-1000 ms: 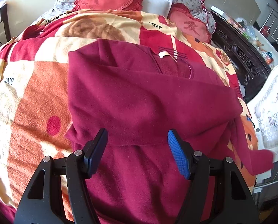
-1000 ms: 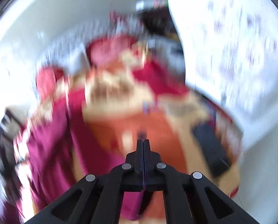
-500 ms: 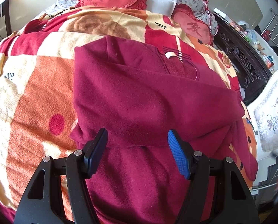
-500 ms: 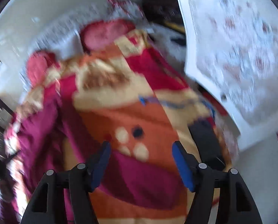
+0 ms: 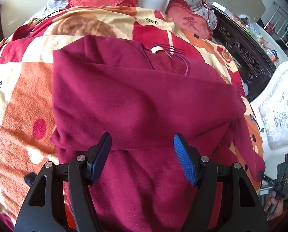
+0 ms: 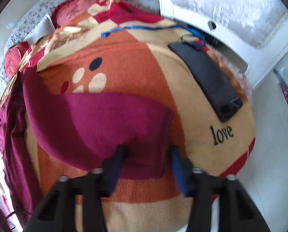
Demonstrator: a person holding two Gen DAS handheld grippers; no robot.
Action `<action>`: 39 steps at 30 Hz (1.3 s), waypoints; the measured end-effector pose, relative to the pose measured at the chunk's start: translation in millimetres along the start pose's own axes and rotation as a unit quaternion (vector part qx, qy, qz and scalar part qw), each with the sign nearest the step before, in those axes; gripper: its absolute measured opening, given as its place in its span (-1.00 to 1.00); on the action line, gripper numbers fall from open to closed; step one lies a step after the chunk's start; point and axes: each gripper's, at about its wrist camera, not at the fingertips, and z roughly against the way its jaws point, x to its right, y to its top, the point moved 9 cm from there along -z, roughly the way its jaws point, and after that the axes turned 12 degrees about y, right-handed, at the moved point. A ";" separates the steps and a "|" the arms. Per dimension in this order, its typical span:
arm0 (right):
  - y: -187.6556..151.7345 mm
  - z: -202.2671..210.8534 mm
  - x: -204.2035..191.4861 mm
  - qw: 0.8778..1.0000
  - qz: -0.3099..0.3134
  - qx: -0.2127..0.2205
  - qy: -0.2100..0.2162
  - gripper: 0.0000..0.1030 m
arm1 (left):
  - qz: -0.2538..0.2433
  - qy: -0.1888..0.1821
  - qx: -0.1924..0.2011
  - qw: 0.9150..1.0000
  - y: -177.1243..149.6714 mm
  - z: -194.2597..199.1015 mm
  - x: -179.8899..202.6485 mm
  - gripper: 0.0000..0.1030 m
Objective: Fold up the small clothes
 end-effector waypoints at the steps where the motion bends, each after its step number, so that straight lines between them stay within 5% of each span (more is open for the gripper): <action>1: 3.7 0.4 -1.3 1.000 0.005 0.011 -0.006 -0.62 | -0.004 0.002 0.001 1.000 -0.6 1.1 1.0 0.30; 2: 9.8 4.8 -6.2 1.000 0.012 0.023 -0.001 -0.81 | -0.007 0.003 0.003 1.000 -0.9 2.2 0.9 0.30; 12: 137.4 106.9 -60.0 0.983 0.038 0.169 0.057 -0.82 | 0.018 0.008 0.010 1.000 6.0 8.2 -16.6 0.30; 16: 211.9 167.1 -103.2 0.967 0.074 0.235 0.065 -0.82 | 0.014 0.011 0.019 1.000 9.0 12.0 -20.3 0.30; 21: 259.4 201.9 -189.9 0.952 0.120 0.248 0.134 -0.82 | 0.029 0.006 0.028 0.999 15.9 17.0 -32.8 0.30; 26: 242.9 176.3 -319.3 0.932 0.213 0.194 0.220 -0.82 | 0.056 0.007 0.040 0.998 28.0 23.9 -54.2 0.30; 31: 191.5 106.9 -435.5 0.906 0.285 0.113 0.291 -0.82 | 0.079 0.010 0.052 0.995 35.5 33.9 -77.9 0.30; 39: 77.7 -53.8 -532.7 0.879 0.330 -0.059 0.338 -0.82 | 0.112 -0.002 0.054 0.992 36.0 35.1 -102.7 0.30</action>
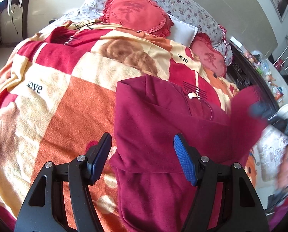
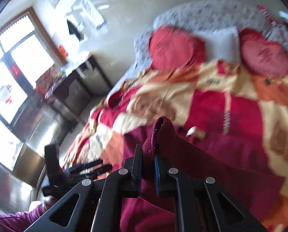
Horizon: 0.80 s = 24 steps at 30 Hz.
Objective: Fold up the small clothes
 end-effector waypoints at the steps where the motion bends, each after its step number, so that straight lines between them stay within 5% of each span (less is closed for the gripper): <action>1: -11.7 -25.1 2.2 1.000 -0.006 -0.019 0.008 -0.82 | 0.007 -0.010 -0.005 1.000 -1.0 -1.7 -0.9 0.30; 4: -39.9 -81.0 22.7 0.998 -0.025 -0.049 0.011 -0.75 | 0.023 -0.033 -0.021 0.999 -3.4 -8.4 0.1 0.30; 5: -50.5 -99.0 31.2 0.996 -0.047 -0.064 0.027 -0.49 | 0.024 -0.033 -0.028 0.999 -5.0 -10.9 0.8 0.30; 6: -63.3 -115.9 41.7 0.992 -0.080 -0.086 0.043 0.03 | 0.023 -0.033 -0.031 0.999 -6.5 -11.5 2.5 0.30; 7: -70.2 -123.2 48.1 0.989 -0.103 -0.095 0.052 0.16 | 0.021 -0.035 -0.032 0.999 -7.5 -11.9 4.2 0.30; 10: -74.9 -108.1 53.7 0.986 -0.130 -0.065 0.077 0.18 | 0.002 -0.040 -0.029 0.999 -10.2 -13.4 16.3 0.30; 16: -74.1 -3.6 64.2 0.992 -0.115 0.026 0.053 0.19 | -0.049 -0.041 -0.047 0.997 -25.3 -38.4 55.7 0.30; 24: -121.0 91.0 101.9 0.983 -0.168 0.070 0.014 0.19 | -0.060 -0.052 -0.080 0.994 -44.8 -71.1 86.3 0.28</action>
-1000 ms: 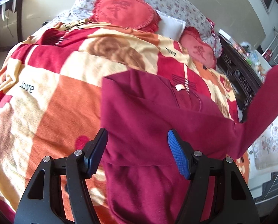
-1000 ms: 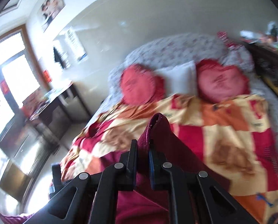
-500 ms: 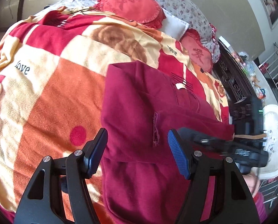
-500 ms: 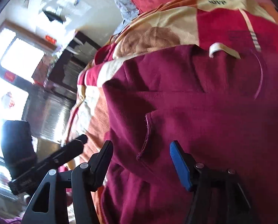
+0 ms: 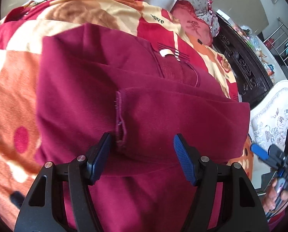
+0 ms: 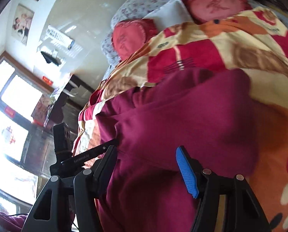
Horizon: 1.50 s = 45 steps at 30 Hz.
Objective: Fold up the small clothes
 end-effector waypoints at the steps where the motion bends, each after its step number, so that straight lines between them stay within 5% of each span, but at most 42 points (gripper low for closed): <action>1: -3.1 8.7 7.5 1.000 -0.011 0.007 0.002 0.19 | -0.002 -0.002 0.001 1.000 -0.3 -1.4 2.3 0.24; 4: -10.0 22.4 23.2 0.999 -0.031 0.019 0.006 0.19 | -0.009 0.006 -0.004 1.000 -1.4 -9.7 6.5 0.03; 7: -13.8 28.2 34.5 0.999 -0.045 0.026 0.008 0.19 | -0.007 0.029 -0.014 0.999 -0.2 -15.5 3.6 -0.73; 8: -13.7 28.6 36.9 0.999 -0.046 0.029 0.006 0.19 | -0.004 0.030 -0.013 0.999 1.9 -13.9 2.6 -0.83; 15: 1.7 50.4 52.0 0.996 -0.039 0.069 -0.044 0.19 | 0.009 0.007 0.065 0.998 51.6 41.6 4.0 -0.88; 19: 13.0 56.4 48.1 0.995 -0.033 0.080 -0.048 0.20 | 0.031 0.026 0.114 0.993 77.3 80.6 -28.2 -0.88; 26: 30.2 40.7 59.6 0.990 -0.002 0.062 -0.123 0.21 | 0.051 0.088 0.051 0.994 38.6 41.0 -80.1 -0.88; 29: 49.1 28.0 79.1 0.990 -0.029 0.064 -0.122 0.45 | 0.062 0.092 0.038 0.993 25.2 27.5 -85.9 -0.88; 32: 66.6 8.3 88.6 0.994 -0.038 0.052 -0.093 0.43 | 0.068 0.091 0.047 0.992 27.4 30.1 -85.9 -0.88; 35: 80.6 -12.6 90.4 0.992 0.007 0.019 -0.122 -0.45 | 0.061 0.097 0.075 0.991 35.2 43.5 -86.1 -0.88; 41: 100.3 -22.2 59.3 0.991 0.072 0.030 -0.105 -0.52 | 0.079 0.128 0.084 0.985 32.7 39.5 -106.9 -0.88; 45: 97.9 -47.3 88.6 0.984 0.081 0.001 -0.160 -0.51 | 0.071 0.138 0.049 0.987 24.1 14.9 -102.3 -0.88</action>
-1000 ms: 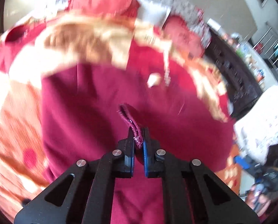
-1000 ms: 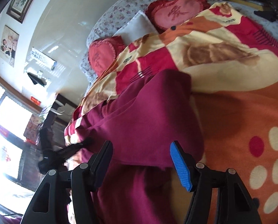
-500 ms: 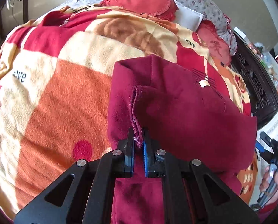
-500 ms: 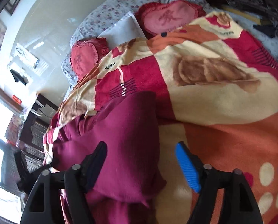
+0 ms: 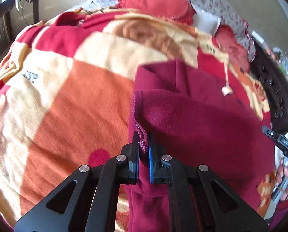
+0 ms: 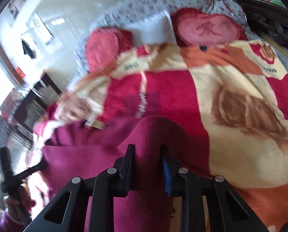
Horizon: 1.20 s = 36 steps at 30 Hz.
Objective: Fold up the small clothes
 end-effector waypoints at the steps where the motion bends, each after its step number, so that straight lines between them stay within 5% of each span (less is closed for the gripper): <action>1: -5.4 -12.7 12.2 1.000 -0.012 -0.020 -0.008 -0.51 | -0.003 0.006 0.001 1.000 -1.2 -0.9 1.3 -0.88; 2: -5.2 -14.8 17.4 0.999 -0.032 -0.016 0.009 -0.48 | -0.004 0.008 0.003 1.000 -1.3 0.2 2.6 -0.88; 5: -3.7 8.9 22.3 0.997 -0.073 0.009 0.029 0.01 | -0.011 0.001 0.004 1.000 -2.5 3.5 6.0 -0.88; 9: -24.8 53.3 8.6 0.995 -0.078 0.028 0.061 0.02 | -0.016 0.001 0.007 1.000 -4.9 2.8 7.7 -0.88; 12: -51.7 50.9 -5.2 0.992 -0.089 -0.005 0.091 0.06 | 0.000 0.001 0.004 1.000 -5.4 1.7 8.0 -0.88; 13: -61.9 44.6 -5.8 0.993 -0.083 -0.022 0.084 0.06 | 0.005 -0.002 0.001 1.000 -5.3 2.3 8.1 -0.88; 15: -77.6 38.5 3.5 0.998 -0.044 -0.045 0.023 -0.44 | 0.007 -0.021 -0.011 1.000 -8.5 4.1 11.9 -0.88; 17: -86.3 38.9 23.6 0.998 -0.038 -0.037 -0.022 -0.60 | -0.010 -0.025 -0.021 0.999 -14.5 4.3 18.5 -0.83; 21: -92.9 45.4 62.8 0.994 -0.093 -0.027 -0.057 -0.61 | -0.044 -0.002 -0.006 0.999 -17.8 11.6 25.4 -0.83; 28: -79.1 88.3 10.8 0.998 -0.062 0.022 0.000 -0.59 | -0.016 -0.009 0.004 1.000 -17.0 22.8 18.3 -0.83; 33: -82.3 64.1 -33.7 1.000 -0.010 -0.005 0.029 -0.59 | -0.015 -0.006 0.007 1.000 -11.5 20.3 23.0 -0.83; 36: -92.9 35.1 -28.8 0.999 0.003 -0.036 -0.007 -0.59 | -0.025 0.008 0.003 1.000 -11.5 10.4 27.8 -0.83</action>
